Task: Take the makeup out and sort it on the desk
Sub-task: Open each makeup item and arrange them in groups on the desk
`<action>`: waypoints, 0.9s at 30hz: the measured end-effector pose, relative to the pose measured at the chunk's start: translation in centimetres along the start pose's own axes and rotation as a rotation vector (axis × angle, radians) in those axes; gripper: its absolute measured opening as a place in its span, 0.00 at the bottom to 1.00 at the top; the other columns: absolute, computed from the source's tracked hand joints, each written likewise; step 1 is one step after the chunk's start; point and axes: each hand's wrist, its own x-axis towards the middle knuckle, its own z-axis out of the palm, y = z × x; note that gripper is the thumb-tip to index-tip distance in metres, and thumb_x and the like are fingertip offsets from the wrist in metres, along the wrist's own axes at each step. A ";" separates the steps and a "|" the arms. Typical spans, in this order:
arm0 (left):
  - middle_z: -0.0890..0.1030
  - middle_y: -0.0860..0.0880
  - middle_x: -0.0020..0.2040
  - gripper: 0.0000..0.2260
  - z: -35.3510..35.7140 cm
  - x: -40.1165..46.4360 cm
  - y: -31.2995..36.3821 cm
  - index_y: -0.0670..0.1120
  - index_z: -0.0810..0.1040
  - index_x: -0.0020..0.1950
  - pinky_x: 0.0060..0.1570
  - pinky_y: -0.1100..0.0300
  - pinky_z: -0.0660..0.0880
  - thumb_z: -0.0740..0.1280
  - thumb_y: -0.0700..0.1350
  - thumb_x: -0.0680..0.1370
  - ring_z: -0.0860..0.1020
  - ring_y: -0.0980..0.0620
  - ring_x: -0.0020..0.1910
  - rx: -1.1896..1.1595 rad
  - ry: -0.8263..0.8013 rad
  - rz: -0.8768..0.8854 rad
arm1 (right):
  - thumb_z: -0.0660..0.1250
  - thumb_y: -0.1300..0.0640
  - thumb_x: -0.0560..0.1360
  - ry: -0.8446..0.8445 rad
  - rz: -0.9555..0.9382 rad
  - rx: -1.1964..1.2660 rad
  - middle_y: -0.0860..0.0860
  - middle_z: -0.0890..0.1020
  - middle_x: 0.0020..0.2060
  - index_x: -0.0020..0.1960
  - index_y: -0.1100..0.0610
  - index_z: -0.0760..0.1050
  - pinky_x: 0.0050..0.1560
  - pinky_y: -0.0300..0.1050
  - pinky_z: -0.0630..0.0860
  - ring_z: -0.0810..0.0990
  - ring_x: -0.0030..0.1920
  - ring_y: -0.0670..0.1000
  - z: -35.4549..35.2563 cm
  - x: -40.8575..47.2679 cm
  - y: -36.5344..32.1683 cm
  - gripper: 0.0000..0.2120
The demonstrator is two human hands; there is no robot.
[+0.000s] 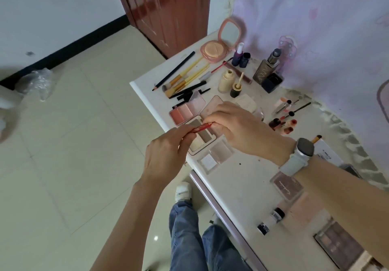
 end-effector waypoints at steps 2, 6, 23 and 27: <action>0.69 0.58 0.34 0.22 -0.5 0.9 -1.2 0.51 0.69 0.64 0.34 0.59 0.69 0.60 0.61 0.74 0.72 0.51 0.33 -0.011 -0.098 -0.103 | 0.62 0.66 0.75 -0.033 0.007 -0.063 0.55 0.78 0.48 0.57 0.62 0.76 0.53 0.50 0.72 0.74 0.52 0.55 -0.1 1.8 0.4 0.11; 0.70 0.55 0.35 0.19 -1.2 2.4 -4.6 0.46 0.62 0.64 0.32 0.67 0.65 0.63 0.43 0.75 0.71 0.57 0.33 -0.216 -0.071 -0.332 | 0.62 0.64 0.76 0.057 0.113 -0.238 0.54 0.81 0.49 0.58 0.59 0.76 0.54 0.53 0.70 0.76 0.50 0.55 -0.9 5.7 2.4 0.11; 0.78 0.51 0.48 0.08 -0.4 13.0 -14.4 0.42 0.79 0.54 0.40 0.80 0.64 0.62 0.38 0.78 0.73 0.57 0.42 -0.285 0.128 -0.391 | 0.57 0.56 0.79 -0.225 0.142 -0.356 0.50 0.74 0.55 0.56 0.55 0.75 0.55 0.49 0.65 0.67 0.57 0.51 2.1 20.5 9.7 0.10; 0.77 0.45 0.50 0.08 -0.1 14.5 -14.3 0.42 0.81 0.53 0.48 0.74 0.69 0.64 0.38 0.76 0.75 0.52 0.43 -0.247 0.085 -0.349 | 0.59 0.56 0.78 -0.251 0.133 -0.351 0.50 0.74 0.54 0.56 0.54 0.77 0.54 0.48 0.65 0.66 0.57 0.51 2.5 20.9 9.9 0.11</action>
